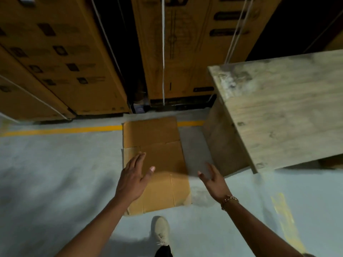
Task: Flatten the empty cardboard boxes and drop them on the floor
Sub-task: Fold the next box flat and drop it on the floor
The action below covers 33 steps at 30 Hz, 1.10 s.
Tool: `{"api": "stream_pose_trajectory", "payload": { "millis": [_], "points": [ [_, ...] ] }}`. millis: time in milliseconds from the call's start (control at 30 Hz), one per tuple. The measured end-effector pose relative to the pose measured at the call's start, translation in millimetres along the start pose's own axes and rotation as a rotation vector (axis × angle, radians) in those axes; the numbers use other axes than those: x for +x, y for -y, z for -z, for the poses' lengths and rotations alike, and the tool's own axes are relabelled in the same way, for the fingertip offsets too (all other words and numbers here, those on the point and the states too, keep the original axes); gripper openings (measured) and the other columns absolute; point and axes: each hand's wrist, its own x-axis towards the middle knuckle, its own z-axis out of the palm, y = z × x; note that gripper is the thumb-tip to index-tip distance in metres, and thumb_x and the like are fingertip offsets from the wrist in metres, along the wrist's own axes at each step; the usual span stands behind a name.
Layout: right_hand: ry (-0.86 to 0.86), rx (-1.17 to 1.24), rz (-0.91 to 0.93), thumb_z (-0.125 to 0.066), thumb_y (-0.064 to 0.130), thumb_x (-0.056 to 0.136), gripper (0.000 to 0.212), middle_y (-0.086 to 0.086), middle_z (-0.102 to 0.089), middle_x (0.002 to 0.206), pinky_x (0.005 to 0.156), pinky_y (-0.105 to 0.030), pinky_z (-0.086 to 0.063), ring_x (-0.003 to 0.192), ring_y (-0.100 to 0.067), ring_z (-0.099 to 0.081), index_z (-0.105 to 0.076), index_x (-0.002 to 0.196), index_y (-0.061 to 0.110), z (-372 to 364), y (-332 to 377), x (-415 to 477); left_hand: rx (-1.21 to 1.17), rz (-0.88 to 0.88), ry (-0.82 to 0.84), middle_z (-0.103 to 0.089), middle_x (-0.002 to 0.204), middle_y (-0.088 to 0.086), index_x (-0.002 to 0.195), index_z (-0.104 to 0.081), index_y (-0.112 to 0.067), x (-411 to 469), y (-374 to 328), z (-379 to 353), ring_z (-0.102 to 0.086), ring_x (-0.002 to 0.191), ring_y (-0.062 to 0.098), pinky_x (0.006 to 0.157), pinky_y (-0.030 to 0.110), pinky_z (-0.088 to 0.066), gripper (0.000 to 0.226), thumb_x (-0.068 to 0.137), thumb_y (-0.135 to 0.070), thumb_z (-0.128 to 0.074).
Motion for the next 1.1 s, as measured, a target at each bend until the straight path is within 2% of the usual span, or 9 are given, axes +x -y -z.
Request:
{"api": "stream_pose_trajectory", "payload": {
  "millis": [67, 133, 300, 367, 600, 700, 800, 1033, 1100],
  "points": [
    [-0.057, 0.062, 0.045, -0.053, 0.084, 0.069, 0.098, 0.004, -0.038, 0.155, 0.112, -0.039, -0.037, 0.140, -0.017, -0.039, -0.034, 0.151, 0.032, 41, 17, -18, -0.019, -0.068, -0.006, -0.017, 0.164, -0.007, 0.156, -0.019, -0.029, 11, -52, 19, -0.018, 0.149, 0.015, 0.116, 0.038, -0.023, 0.072, 0.095, -0.066, -0.031],
    [-0.121, 0.121, 0.070, -0.054, 0.083, 0.068, 0.096, 0.008, -0.039, 0.154, 0.112, -0.041, -0.038, 0.139, -0.014, -0.040, -0.035, 0.150, 0.036, 86, 27, -29, -0.050, -0.140, -0.001, -0.016, 0.164, -0.008, 0.156, -0.018, -0.030, 25, -103, 32, -0.018, 0.149, 0.015, 0.116, 0.037, -0.022, 0.070, 0.096, -0.062, -0.034],
    [-0.270, 0.209, 0.099, -0.063, 0.049, 0.091, 0.068, 0.011, -0.040, 0.152, 0.111, -0.041, -0.039, 0.138, -0.012, -0.039, -0.034, 0.150, 0.031, 203, 20, -41, -0.122, -0.287, 0.024, -0.018, 0.163, -0.007, 0.156, -0.017, -0.034, 60, -231, 31, -0.022, 0.148, 0.015, 0.116, 0.039, -0.025, 0.070, 0.095, -0.062, -0.038],
    [-0.341, 0.219, 0.092, -0.063, 0.042, 0.093, 0.065, 0.010, -0.040, 0.152, 0.110, -0.041, -0.039, 0.138, -0.013, -0.040, -0.034, 0.150, 0.031, 254, 5, -43, -0.145, -0.333, 0.060, -0.017, 0.163, -0.009, 0.156, -0.015, -0.037, 72, -284, 18, -0.022, 0.147, 0.015, 0.116, 0.040, -0.026, 0.070, 0.095, -0.063, -0.039],
    [-0.511, 0.280, 0.053, -0.064, 0.039, 0.093, 0.062, 0.011, -0.043, 0.150, 0.110, -0.040, -0.039, 0.137, -0.013, -0.042, -0.036, 0.148, 0.032, 435, -80, -62, -0.191, -0.458, 0.135, -0.022, 0.161, -0.008, 0.155, -0.018, -0.034, 91, -478, -68, -0.024, 0.146, 0.016, 0.115, 0.039, -0.028, 0.073, 0.092, -0.067, -0.037],
    [-0.566, 0.302, 0.024, -0.063, 0.036, 0.094, 0.061, 0.011, -0.042, 0.150, 0.106, -0.032, -0.039, 0.137, -0.013, -0.042, -0.037, 0.148, 0.029, 502, -114, -73, -0.188, -0.528, 0.163, -0.028, 0.159, -0.006, 0.154, -0.024, -0.031, 89, -561, -111, -0.028, 0.144, 0.015, 0.114, 0.035, -0.029, 0.069, 0.095, -0.061, -0.041],
    [-0.612, 0.323, 0.012, -0.063, 0.037, 0.094, 0.059, 0.009, -0.043, 0.150, 0.106, -0.032, -0.039, 0.137, -0.014, -0.041, -0.039, 0.147, 0.029, 564, -144, -79, -0.188, -0.595, 0.197, -0.032, 0.157, -0.005, 0.152, -0.029, -0.029, 85, -641, -150, -0.030, 0.143, 0.015, 0.113, 0.034, -0.029, 0.063, 0.097, -0.055, -0.044],
    [-0.677, 0.342, -0.046, -0.061, 0.034, 0.095, 0.055, 0.008, -0.046, 0.147, 0.106, -0.035, -0.042, 0.134, -0.015, -0.045, -0.040, 0.145, 0.028, 686, -206, -65, -0.175, -0.705, 0.324, -0.036, 0.154, -0.007, 0.149, -0.035, -0.030, 113, -786, -235, -0.034, 0.141, 0.014, 0.113, 0.035, -0.032, 0.059, 0.096, -0.055, -0.046],
    [-0.676, 0.339, -0.072, -0.062, 0.036, 0.095, 0.054, 0.010, -0.046, 0.146, 0.106, -0.034, -0.043, 0.132, -0.015, -0.046, -0.041, 0.144, 0.029, 720, -226, -52, -0.182, -0.713, 0.352, -0.038, 0.152, -0.008, 0.147, -0.037, -0.031, 129, -824, -260, -0.036, 0.139, 0.014, 0.112, 0.035, -0.034, 0.063, 0.093, -0.063, -0.043]
  ]
}}
